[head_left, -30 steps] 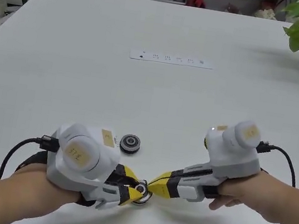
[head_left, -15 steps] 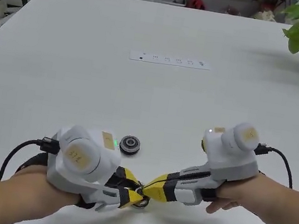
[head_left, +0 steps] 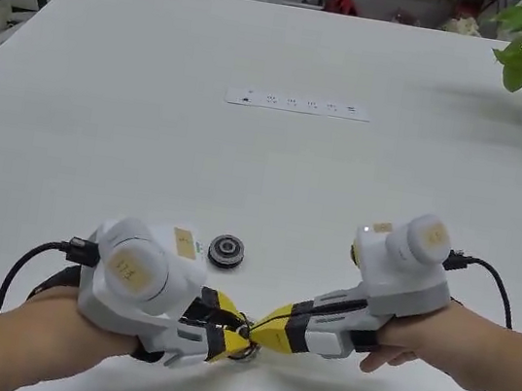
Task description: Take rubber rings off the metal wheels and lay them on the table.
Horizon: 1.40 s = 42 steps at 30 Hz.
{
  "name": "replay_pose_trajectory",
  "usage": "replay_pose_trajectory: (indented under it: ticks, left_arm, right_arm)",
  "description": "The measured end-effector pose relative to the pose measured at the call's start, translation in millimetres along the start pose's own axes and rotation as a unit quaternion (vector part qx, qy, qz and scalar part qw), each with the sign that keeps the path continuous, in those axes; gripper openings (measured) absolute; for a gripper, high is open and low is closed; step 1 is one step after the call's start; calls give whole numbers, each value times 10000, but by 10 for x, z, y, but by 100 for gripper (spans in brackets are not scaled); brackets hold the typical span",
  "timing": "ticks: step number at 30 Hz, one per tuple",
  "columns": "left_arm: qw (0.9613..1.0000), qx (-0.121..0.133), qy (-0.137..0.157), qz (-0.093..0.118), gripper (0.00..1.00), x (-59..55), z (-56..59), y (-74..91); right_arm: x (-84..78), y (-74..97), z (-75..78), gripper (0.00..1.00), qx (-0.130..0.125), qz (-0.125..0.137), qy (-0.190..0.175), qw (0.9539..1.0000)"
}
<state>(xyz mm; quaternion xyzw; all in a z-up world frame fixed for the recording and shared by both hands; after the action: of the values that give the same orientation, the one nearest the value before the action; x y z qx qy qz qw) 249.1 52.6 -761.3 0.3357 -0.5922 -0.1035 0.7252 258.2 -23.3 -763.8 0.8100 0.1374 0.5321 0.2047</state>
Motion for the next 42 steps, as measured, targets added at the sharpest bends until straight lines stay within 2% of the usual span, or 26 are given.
replay_pose_trajectory:
  ticks: [14, 20, 26, 42]
  left_arm:
    - [9998, -150, -96, -58, 16, 10, 21, 48]
    - [9997, -200, -121, 43, 17, 70, 37, 119]
    - [9996, -216, -129, 142, 20, 81, 57, 193]
    - [9989, -105, 70, 456, 29, 142, 35, 435]
  right_arm:
    - [3, 15, 18, 0, -33, 74, -78, 9999]
    - [21, 24, 15, 0, -35, 128, -106, 9999]
    - [22, 19, 14, 0, -14, 141, -137, 9998]
    - [60, 14, -18, 0, 68, 219, -209, 9995]
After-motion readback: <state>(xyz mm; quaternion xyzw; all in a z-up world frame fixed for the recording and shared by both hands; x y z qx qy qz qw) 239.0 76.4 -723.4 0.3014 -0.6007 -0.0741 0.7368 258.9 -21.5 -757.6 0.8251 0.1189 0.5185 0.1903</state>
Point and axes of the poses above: the centre of the closed fingertips' face, and the gripper's own axes: y roughly backward along the fingers, z roughly to its right, x roughly out of its top, the point moved 5 cm from there along y, roughly backward along the fingers, and after that the axes turned 7 degrees about y, right-handed, at the moved point
